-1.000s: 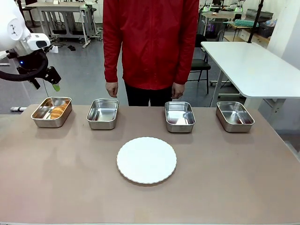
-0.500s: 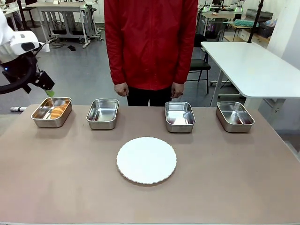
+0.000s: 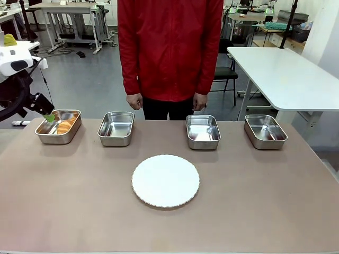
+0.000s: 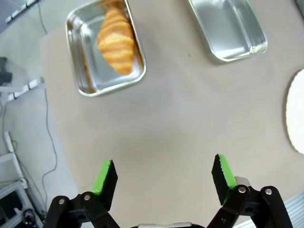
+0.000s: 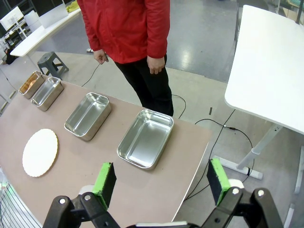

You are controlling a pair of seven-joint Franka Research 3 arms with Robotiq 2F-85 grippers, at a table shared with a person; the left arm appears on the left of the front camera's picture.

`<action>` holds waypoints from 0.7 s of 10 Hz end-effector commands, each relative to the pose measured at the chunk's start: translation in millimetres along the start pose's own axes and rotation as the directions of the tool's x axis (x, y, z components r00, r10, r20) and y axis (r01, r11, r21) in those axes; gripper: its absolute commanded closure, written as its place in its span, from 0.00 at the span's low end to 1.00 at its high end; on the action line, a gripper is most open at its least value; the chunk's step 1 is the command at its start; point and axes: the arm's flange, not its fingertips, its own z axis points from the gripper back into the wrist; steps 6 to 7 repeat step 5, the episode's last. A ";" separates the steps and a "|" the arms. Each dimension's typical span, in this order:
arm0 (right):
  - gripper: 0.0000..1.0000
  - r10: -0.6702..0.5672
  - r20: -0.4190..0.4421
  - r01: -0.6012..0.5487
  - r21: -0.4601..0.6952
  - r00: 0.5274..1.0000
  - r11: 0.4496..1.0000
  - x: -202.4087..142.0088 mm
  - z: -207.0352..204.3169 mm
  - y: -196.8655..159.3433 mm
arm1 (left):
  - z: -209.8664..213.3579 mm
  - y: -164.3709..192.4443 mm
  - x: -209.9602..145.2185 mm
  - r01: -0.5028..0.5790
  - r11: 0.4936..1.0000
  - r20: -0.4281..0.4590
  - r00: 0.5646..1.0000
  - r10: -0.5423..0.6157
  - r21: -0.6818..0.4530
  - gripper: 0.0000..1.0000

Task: Place the bread in the container.
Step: Place the Butter Roll into the Airtight Container indicated by the human.

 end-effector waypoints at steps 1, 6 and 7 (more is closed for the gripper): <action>0.00 0.005 0.000 -0.005 -0.001 1.000 1.000 1.7 0.2 0.7 | 2.8 2.4 -6.6 -0.009 1.000 -0.020 1.000 0.009 -0.018 0.00; 0.00 0.005 0.000 -0.005 -0.001 1.000 1.000 1.7 0.2 0.7 | -1.5 1.6 -2.8 -0.005 1.000 -0.015 1.000 0.005 -0.007 0.00; 0.00 0.005 0.000 -0.005 -0.001 1.000 1.000 1.7 0.2 0.7 | -1.5 1.6 -2.8 -0.005 1.000 -0.015 1.000 0.005 -0.007 0.00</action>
